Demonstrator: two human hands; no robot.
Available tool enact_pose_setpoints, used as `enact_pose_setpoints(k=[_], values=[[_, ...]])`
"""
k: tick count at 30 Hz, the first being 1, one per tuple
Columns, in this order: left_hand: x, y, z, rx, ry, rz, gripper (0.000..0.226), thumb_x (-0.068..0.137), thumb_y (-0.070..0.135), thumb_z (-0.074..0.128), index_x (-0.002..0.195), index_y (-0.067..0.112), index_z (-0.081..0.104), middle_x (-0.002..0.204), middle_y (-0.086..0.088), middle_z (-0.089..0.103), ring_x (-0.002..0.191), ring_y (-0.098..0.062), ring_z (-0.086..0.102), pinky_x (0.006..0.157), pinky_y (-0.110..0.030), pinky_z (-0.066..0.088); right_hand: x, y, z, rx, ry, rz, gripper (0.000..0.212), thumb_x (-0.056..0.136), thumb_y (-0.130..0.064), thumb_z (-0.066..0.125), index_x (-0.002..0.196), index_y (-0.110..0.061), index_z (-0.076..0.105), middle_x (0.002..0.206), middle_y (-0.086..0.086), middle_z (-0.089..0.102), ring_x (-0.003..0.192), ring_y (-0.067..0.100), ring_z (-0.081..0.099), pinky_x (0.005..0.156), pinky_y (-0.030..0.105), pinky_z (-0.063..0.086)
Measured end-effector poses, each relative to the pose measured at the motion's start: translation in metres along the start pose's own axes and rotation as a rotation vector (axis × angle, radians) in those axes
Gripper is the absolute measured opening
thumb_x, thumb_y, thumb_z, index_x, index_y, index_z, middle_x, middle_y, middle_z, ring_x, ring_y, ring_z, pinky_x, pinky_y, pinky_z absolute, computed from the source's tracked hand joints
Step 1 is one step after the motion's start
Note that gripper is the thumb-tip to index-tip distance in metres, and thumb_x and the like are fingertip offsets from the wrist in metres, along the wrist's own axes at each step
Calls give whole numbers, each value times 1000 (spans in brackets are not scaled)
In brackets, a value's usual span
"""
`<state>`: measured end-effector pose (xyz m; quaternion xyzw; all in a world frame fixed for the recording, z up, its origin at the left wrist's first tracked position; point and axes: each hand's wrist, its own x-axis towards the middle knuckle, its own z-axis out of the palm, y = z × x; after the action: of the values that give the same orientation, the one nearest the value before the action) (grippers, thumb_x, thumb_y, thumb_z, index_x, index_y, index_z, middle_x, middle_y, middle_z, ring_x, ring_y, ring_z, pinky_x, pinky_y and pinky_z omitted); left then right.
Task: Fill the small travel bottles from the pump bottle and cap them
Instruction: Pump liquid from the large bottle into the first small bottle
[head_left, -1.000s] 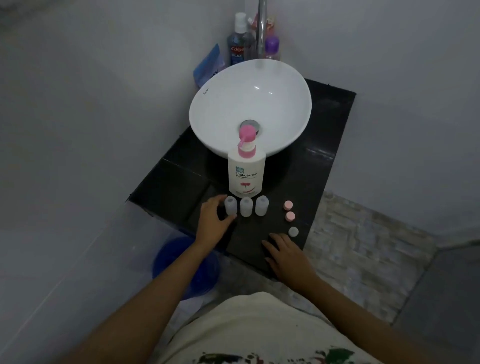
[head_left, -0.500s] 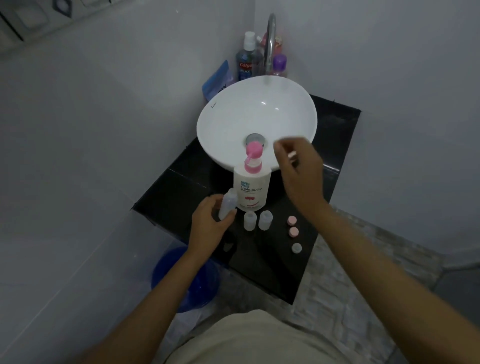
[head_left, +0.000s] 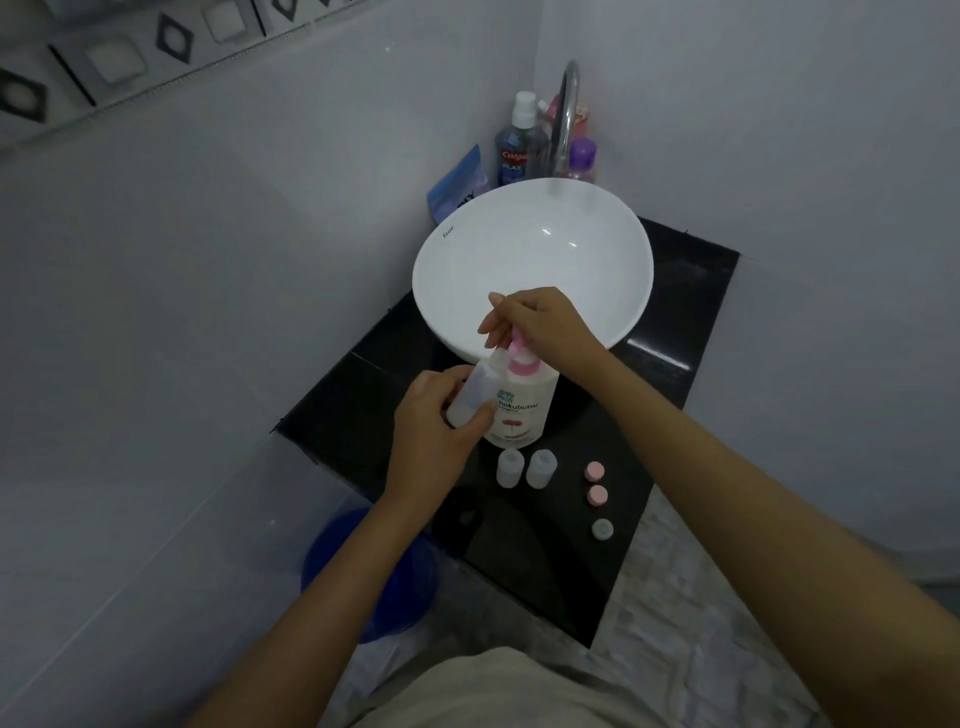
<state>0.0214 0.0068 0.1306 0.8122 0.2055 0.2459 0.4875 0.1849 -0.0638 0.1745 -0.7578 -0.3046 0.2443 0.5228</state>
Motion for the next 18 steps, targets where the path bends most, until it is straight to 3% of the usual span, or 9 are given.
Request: enact_pose_setpoints(k=[4,14,18], values=[[1,5,0,7,-3,5,35,82,26,70,116,23,61,102,3,58,91,0,56,73,-5,45,2,4,4,27,29,-2,39,97,-25,47,76,-3,71,64,8,66,62,16,62,72,24,48],[4,9,-4,-20,-36,-8,40,85,25,67,123,18,61,97,0,53,84,6,52,71,-3,42,4,12,10,58,98,40,45,98,-27,43,76,-1,72,61,5,67,64,14,63,77,25,50],[7,3,-3,-31,-88,-49,38,86,27,65,123,21,61,94,0,52,81,6,51,69,-4,42,1,20,15,27,94,81,45,99,-29,41,78,-6,73,67,2,69,67,7,61,65,24,49]])
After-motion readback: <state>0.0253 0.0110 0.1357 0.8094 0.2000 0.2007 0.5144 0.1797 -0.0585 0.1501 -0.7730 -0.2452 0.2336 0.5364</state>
